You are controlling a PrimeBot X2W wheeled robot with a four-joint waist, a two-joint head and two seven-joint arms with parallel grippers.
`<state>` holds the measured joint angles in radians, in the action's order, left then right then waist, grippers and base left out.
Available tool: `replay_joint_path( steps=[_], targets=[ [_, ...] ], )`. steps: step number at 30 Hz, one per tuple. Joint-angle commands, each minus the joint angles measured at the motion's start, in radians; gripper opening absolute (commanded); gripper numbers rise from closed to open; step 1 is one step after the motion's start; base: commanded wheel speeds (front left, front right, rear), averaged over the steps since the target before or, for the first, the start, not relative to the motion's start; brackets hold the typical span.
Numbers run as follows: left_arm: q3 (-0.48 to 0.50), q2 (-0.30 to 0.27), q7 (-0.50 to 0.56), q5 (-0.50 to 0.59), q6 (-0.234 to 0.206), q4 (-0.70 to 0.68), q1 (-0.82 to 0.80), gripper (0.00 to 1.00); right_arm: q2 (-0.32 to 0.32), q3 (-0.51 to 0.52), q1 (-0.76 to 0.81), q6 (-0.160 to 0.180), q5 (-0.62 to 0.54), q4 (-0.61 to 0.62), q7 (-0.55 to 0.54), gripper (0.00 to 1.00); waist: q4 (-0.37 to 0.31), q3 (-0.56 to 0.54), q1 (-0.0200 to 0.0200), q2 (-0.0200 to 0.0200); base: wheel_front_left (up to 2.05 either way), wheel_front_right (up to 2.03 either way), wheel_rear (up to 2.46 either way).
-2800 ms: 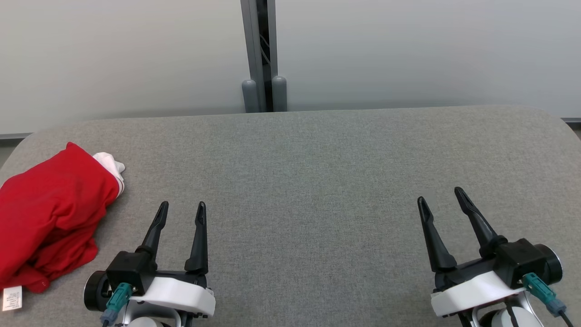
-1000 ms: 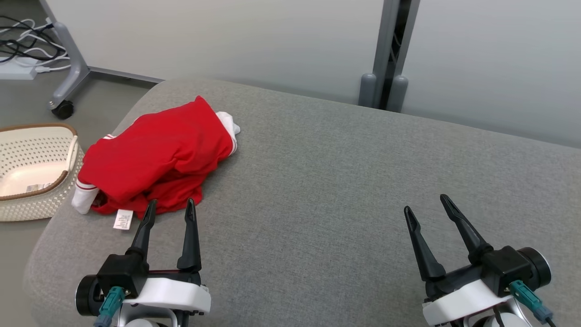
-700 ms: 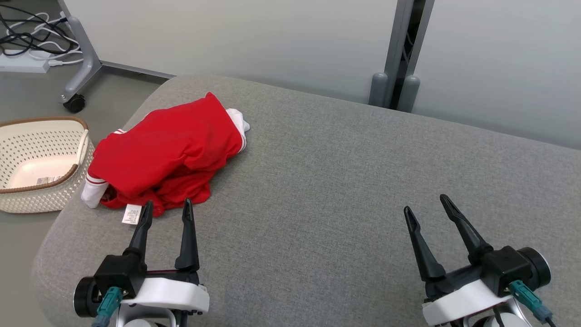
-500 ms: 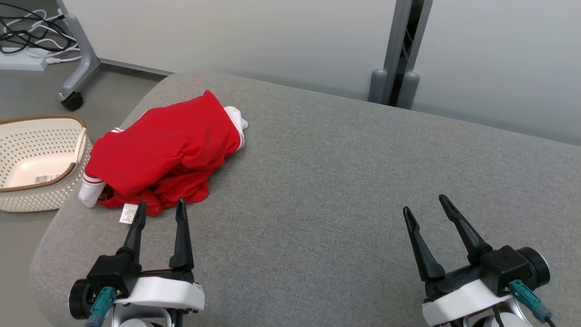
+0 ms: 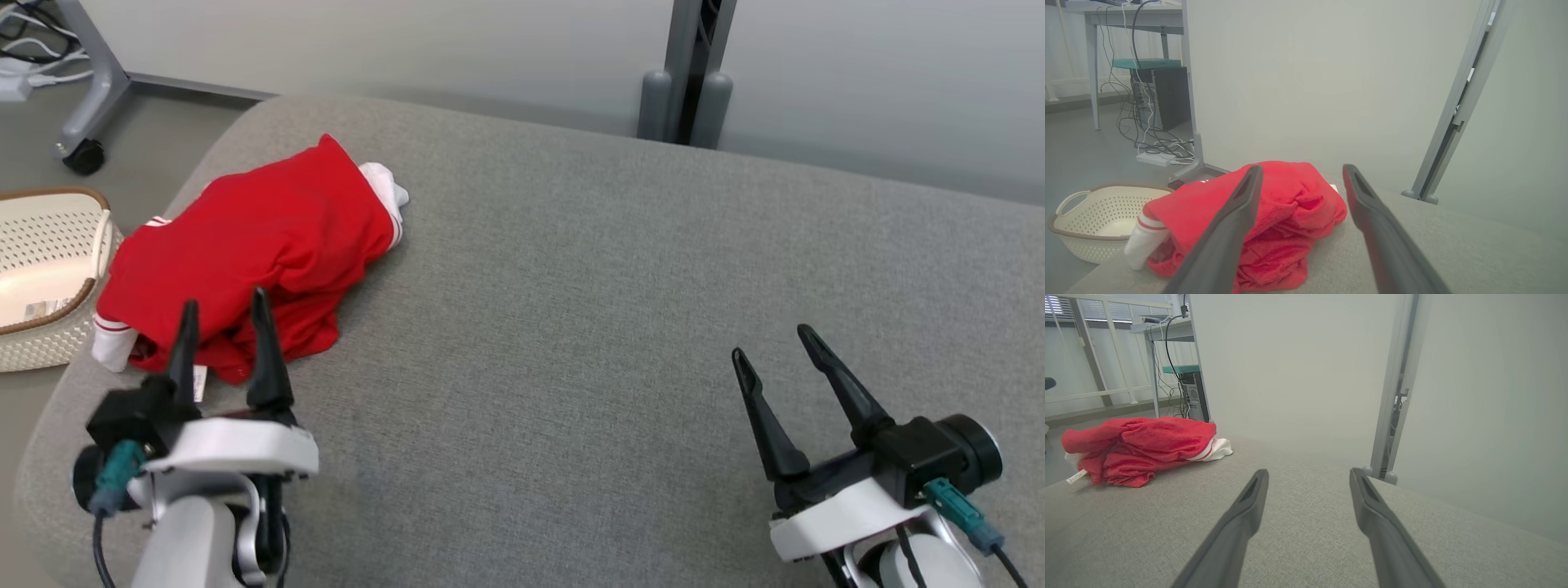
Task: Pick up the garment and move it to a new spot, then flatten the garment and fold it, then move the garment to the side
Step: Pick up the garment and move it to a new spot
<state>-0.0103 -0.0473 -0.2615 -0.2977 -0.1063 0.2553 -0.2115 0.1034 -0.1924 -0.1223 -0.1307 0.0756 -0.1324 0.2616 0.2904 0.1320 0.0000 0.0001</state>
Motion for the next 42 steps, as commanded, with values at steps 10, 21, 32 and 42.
replay_joint_path(
  steps=[10, 21, 32, 42],
  targets=[
    [0.126, -0.008, -0.003, -0.006, 0.043, 0.21, -0.248, 1.0, 0.042, 0.0, -0.064, 0.0, 0.015, -0.005, 0.007, 1.0, -0.045, 0.139, 0.0, -0.0001, 0.0, 0.0, 0.0],
    [0.15, -0.062, 0.076, -0.029, 0.027, 0.492, -0.525, 1.0, 0.055, 0.012, -0.116, 0.0, 0.018, -0.009, 0.007, 1.0, -0.069, 0.248, 0.0, -0.0001, 0.0, 0.0, 0.0],
    [0.1, -0.128, 0.268, 0.023, -0.032, 0.69, -0.62, 1.0, 0.039, -0.004, -0.148, 0.0, 0.041, -0.057, 0.007, 1.0, -0.096, 0.264, 0.0, -0.0001, 0.0, 0.0, 0.0],
    [0.06, -0.149, 0.362, 0.03, -0.005, 0.787, -0.621, 0.0, 0.024, 0.01, -0.148, 0.0, 0.076, -0.075, 0.007, 1.0, -0.113, 0.259, 0.0, -0.0001, 0.0, 0.0, 0.0]
  ],
)
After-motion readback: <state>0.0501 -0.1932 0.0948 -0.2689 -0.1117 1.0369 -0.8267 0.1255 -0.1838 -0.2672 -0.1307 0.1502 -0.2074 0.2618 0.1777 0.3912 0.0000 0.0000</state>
